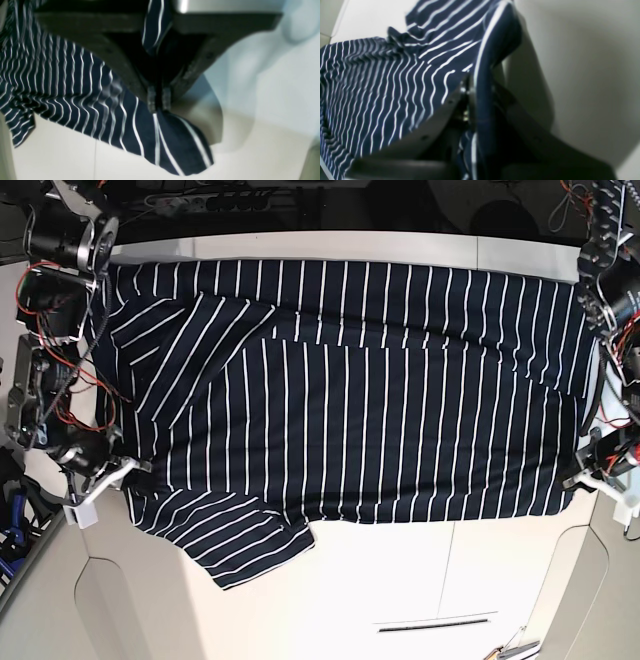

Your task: Fold the T-shirt properly

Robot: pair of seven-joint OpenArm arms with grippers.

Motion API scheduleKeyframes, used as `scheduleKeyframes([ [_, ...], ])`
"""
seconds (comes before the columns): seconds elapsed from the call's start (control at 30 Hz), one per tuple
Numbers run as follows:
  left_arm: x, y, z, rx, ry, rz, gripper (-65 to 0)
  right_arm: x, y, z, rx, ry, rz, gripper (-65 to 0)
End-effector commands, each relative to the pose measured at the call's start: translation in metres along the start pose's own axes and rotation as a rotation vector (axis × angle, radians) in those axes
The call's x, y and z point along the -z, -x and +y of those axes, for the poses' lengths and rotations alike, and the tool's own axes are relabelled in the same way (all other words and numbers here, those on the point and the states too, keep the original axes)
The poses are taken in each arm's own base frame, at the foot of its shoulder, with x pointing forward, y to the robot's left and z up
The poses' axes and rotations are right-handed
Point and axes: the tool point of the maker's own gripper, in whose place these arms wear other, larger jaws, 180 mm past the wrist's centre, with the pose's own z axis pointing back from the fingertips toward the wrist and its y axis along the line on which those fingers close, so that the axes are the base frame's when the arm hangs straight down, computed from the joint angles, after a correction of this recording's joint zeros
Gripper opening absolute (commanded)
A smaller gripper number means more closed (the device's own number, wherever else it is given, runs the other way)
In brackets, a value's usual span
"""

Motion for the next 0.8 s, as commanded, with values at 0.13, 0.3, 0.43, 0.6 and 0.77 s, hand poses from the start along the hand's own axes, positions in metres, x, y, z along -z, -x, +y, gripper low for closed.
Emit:
scheduleKeyframes([
  [0.13,-0.037,-0.022,0.013,-0.009,0.025,-0.062,-65.0,-0.032,-0.02,0.001,-0.088,0.005,-0.078,-65.0],
  [0.3,-0.054,-0.015,0.012,0.007,0.053,-0.051,-65.0,-0.052,-0.006,-0.001,-0.127,0.019,-0.071,-65.0],
  [0.43,-0.065,-0.003,0.011,0.043,0.06,-0.018,-65.0,-0.062,0.013,-0.001,-0.138,0.034,-0.045,-65.0],
  [0.6,-0.072,0.016,0.007,0.099,0.055,0.014,-65.0,-0.069,0.041,-0.003,-0.126,0.043,0.003,-65.0],
  [0.77,-0.08,0.041,0.006,0.148,0.046,0.057,-65.0,-0.073,0.07,-0.007,-0.099,0.052,0.057,-65.0],
])
